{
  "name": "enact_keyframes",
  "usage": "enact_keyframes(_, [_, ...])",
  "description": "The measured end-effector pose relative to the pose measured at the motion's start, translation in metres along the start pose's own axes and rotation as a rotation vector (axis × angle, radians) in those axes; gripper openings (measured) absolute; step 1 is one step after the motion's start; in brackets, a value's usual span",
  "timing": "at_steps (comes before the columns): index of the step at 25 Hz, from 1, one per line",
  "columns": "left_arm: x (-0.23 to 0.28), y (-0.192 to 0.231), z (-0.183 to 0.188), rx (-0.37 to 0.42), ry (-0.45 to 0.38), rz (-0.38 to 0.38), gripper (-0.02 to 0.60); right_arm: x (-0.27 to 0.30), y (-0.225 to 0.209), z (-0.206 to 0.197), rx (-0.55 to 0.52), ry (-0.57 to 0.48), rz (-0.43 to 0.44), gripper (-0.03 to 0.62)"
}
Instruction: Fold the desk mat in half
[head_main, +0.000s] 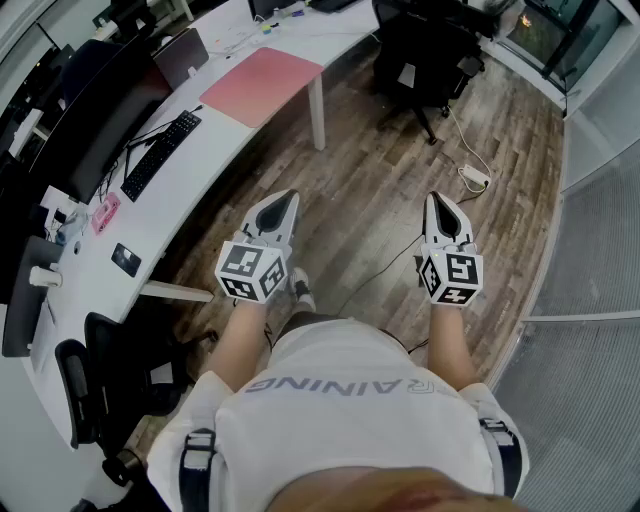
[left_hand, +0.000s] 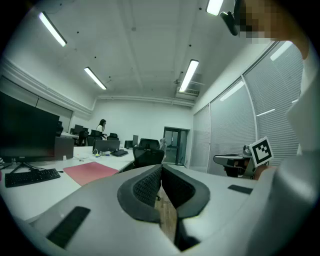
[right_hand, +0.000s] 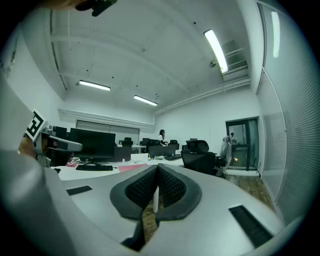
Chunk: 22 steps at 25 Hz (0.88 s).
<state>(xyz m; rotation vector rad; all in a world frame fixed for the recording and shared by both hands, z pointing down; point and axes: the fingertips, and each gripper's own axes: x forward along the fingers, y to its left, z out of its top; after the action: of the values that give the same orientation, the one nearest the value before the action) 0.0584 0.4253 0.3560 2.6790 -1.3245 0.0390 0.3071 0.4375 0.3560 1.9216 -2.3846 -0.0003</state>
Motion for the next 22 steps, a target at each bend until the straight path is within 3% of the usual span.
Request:
enact_keyframes(15, [-0.003,-0.01,-0.005,0.001,0.002,-0.014,0.034,-0.007,0.002,-0.007,-0.006,0.014,0.003,0.023])
enact_keyframes(22, [0.001,-0.014,-0.005,0.001,0.002,-0.014,0.034,-0.01,-0.005,0.001,-0.009,-0.026,-0.026,0.023])
